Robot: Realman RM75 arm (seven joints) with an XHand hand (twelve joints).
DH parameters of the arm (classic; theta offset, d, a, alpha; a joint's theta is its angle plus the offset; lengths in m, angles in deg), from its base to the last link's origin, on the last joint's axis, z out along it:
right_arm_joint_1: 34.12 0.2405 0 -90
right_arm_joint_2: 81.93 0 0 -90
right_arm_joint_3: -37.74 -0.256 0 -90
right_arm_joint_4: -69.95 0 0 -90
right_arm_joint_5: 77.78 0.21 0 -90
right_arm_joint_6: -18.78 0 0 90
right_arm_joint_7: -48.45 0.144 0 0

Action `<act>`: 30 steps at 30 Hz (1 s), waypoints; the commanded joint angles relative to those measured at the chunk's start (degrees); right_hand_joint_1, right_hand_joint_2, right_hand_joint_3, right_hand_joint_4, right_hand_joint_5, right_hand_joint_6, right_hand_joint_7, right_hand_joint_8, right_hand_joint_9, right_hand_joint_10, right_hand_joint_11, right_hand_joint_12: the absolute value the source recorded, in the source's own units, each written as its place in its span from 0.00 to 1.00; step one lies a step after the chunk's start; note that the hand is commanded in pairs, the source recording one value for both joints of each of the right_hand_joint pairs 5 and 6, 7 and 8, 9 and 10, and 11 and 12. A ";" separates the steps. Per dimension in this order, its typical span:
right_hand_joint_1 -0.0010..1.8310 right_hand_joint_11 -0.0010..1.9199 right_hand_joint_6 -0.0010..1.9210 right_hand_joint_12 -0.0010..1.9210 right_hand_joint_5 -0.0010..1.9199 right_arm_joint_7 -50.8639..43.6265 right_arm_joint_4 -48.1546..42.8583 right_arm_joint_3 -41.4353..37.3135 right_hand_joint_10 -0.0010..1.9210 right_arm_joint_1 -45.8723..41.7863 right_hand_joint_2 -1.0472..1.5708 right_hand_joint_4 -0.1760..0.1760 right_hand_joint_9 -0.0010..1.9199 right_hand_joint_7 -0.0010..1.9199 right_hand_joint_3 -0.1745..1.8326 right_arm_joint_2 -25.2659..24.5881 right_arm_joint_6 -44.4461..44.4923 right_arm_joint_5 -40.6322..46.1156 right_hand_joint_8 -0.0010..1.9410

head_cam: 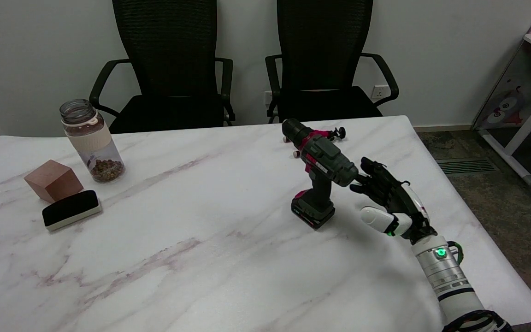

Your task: Pick up the power screwdriver.

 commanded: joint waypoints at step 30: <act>0.46 0.21 0.00 0.21 0.00 -7.41 -8.66 2.10 0.15 11.40 0.39 0.52 0.15 0.00 0.42 -11.53 -3.18 -0.68 0.00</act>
